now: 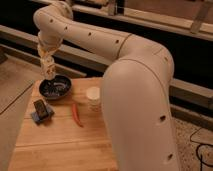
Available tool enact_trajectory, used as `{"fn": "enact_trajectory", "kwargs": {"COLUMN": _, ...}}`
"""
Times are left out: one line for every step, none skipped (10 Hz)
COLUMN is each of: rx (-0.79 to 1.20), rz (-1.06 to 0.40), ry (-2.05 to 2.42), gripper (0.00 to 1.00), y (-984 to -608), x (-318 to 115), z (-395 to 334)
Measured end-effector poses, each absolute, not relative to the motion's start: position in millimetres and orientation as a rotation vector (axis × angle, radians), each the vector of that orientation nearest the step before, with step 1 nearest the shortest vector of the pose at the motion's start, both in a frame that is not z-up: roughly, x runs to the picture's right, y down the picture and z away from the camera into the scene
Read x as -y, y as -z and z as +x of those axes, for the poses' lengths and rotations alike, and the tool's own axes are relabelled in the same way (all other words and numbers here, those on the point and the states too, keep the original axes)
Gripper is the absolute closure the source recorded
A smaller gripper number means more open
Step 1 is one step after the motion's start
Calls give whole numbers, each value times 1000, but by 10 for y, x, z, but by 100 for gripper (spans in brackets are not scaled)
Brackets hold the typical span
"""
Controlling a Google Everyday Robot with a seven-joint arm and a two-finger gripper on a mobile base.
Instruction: Place the bottle in the ceramic bowl
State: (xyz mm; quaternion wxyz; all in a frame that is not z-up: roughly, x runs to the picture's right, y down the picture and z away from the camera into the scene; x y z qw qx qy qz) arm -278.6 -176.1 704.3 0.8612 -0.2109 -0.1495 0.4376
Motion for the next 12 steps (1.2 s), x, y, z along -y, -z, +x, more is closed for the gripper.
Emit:
{"fn": "enact_trajectory", "kwargs": {"rx": 303, "rz": -447, "ry": -917, "gripper": 100, "y": -7087, "x": 1743, "z": -2781}}
{"fn": "enact_trajectory", "kwargs": {"rx": 286, "rz": -456, "ry": -917, "gripper": 100, "y": -7148, "x": 1709, "z": -2789}}
{"fn": "enact_trajectory", "kwargs": {"rx": 274, "rz": -458, "ry": -918, "gripper": 100, "y": -7196, "x": 1696, "z": -2771}}
{"fn": "enact_trajectory", "kwargs": {"rx": 261, "rz": -462, "ry": -926, "gripper": 100, "y": -7241, "x": 1679, "z": -2753}}
{"fn": "enact_trajectory", "kwargs": {"rx": 236, "rz": -468, "ry": -938, "gripper": 100, "y": -7325, "x": 1642, "z": -2717}}
{"fn": "enact_trajectory", "kwargs": {"rx": 225, "rz": -469, "ry": -941, "gripper": 100, "y": -7359, "x": 1624, "z": -2702}}
{"fn": "enact_trajectory", "kwargs": {"rx": 204, "rz": -474, "ry": -947, "gripper": 100, "y": -7422, "x": 1586, "z": -2676}}
{"fn": "enact_trajectory", "kwargs": {"rx": 185, "rz": -478, "ry": -953, "gripper": 100, "y": -7487, "x": 1554, "z": -2653}}
{"fn": "enact_trajectory", "kwargs": {"rx": 177, "rz": -483, "ry": -956, "gripper": 100, "y": -7516, "x": 1537, "z": -2650}}
{"fn": "enact_trajectory", "kwargs": {"rx": 167, "rz": -490, "ry": -961, "gripper": 100, "y": -7558, "x": 1516, "z": -2652}}
{"fn": "enact_trajectory", "kwargs": {"rx": 158, "rz": -496, "ry": -964, "gripper": 100, "y": -7595, "x": 1502, "z": -2659}}
{"fn": "enact_trajectory", "kwargs": {"rx": 147, "rz": -504, "ry": -967, "gripper": 100, "y": -7641, "x": 1488, "z": -2670}}
